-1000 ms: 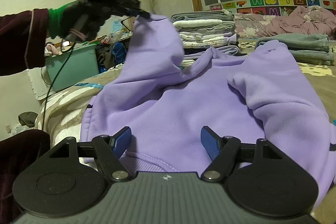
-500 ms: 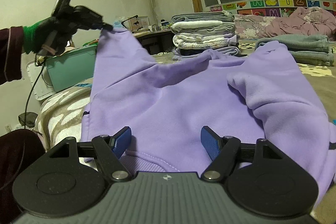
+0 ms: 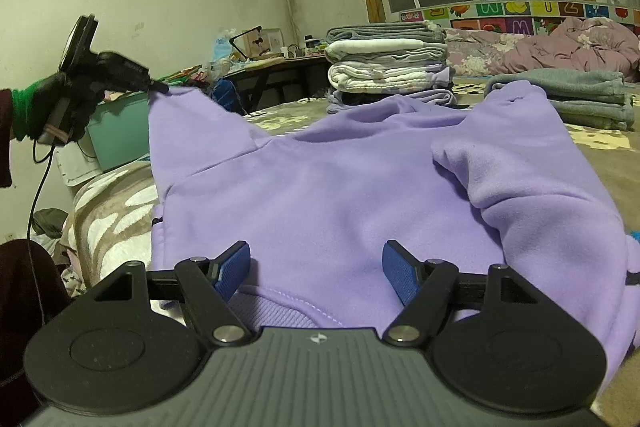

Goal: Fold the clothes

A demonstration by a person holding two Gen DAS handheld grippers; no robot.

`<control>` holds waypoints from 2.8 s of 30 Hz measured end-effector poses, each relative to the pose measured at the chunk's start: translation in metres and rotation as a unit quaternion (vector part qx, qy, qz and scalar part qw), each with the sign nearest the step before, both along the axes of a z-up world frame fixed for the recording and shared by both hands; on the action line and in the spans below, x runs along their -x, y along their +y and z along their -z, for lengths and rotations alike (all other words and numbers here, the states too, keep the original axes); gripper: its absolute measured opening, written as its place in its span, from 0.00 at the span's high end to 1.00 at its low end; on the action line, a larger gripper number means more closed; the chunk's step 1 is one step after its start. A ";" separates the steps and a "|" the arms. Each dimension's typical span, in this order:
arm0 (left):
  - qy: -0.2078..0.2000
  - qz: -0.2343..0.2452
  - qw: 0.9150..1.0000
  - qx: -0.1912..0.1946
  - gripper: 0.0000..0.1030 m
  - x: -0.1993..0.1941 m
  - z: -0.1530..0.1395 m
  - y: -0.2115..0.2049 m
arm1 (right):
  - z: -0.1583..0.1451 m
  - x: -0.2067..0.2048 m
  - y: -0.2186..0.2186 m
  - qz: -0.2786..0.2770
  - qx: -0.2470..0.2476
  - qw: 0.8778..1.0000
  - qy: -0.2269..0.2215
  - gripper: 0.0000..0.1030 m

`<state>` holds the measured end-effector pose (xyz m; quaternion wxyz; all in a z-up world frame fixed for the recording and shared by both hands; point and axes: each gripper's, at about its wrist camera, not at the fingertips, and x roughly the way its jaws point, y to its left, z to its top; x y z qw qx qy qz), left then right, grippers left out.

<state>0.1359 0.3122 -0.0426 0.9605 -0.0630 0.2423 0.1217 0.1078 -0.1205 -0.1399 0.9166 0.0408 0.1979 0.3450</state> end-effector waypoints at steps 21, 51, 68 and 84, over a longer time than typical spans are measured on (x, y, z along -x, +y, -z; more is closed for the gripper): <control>-0.002 -0.063 0.986 0.152 0.86 -0.002 0.086 0.054 | -0.015 0.019 0.024 0.018 0.149 0.989 -0.005 0.28; -0.004 -0.107 0.994 -0.025 0.62 -0.015 0.044 0.007 | -0.027 0.062 0.173 -0.106 0.224 0.966 -0.068 0.33; 0.008 0.246 0.964 0.096 0.53 -0.072 0.027 -0.212 | -0.099 0.029 0.027 0.097 0.145 0.983 -0.058 0.35; 0.106 0.300 0.948 0.025 0.17 -0.075 0.082 -0.304 | -0.091 -0.225 -0.083 0.150 0.067 0.980 0.114 0.37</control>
